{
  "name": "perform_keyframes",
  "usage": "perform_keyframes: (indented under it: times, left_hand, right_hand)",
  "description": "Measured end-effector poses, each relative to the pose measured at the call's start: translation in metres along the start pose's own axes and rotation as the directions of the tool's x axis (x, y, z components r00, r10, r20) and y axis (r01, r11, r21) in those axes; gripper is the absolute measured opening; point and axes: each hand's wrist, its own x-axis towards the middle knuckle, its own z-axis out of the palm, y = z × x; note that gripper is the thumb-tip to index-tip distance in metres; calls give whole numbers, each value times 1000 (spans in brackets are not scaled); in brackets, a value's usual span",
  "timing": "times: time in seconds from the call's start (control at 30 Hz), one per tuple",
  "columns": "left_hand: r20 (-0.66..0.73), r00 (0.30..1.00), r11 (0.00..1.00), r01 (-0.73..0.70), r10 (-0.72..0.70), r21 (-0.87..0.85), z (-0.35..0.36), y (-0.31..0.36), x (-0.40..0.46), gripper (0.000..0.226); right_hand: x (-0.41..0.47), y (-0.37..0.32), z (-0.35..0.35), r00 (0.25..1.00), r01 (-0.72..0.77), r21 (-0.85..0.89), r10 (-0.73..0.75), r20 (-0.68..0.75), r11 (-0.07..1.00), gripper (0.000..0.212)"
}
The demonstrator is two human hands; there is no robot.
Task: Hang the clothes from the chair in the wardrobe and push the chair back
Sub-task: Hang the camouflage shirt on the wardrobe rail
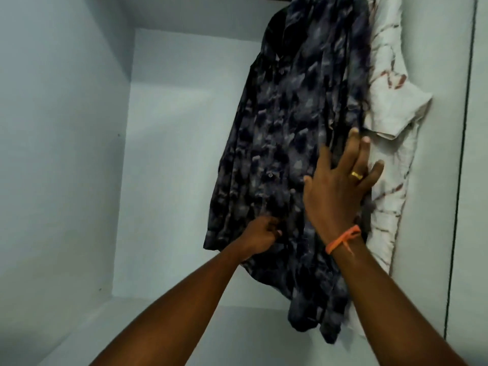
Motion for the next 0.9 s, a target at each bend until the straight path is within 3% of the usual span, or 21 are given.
perform_keyframes:
  times: [0.13, 0.23, 0.3, 0.43, 0.57, 0.7, 0.9]
  left_hand:
    - [-76, 996, 999, 48, -47, 8, -15, -12, -23, 23]
    - [-127, 992, 989, 30, -12, 142, -35, -17, -34, 23]
    - [-170, 985, 977, 26, 11, 211, -49, -22, -39, 23]
    - [-234, 972, 969, 67, -10, 238, -71, -39, -40, 21]
    - [-236, 970, 966, 117, -60, 233, -79, -62, -37, 37]
    - [-263, 960, 983, 129, -91, 132, -79, -79, -22, 29]
    - [-340, 909, 952, 151, -239, -265, -76, -95, 17, 26]
  right_hand:
    - [-37, -18, 6, 993, 98, 71, -103, 66, 993, 44]
    - [-45, -25, 16, 966, 191, 212, -222, 133, 958, 27]
    - [-51, -30, 23, 925, 219, 293, -293, 242, 931, 26]
    - [-59, -31, 38, 805, 304, 159, -343, 484, 939, 28]
    - [-64, -32, 45, 750, 316, 78, -300, 590, 945, 34]
    - [-70, -47, 54, 739, 240, 115, -258, 622, 964, 38]
    - [-69, -71, 89, 740, -162, 402, -158, 654, 901, 29]
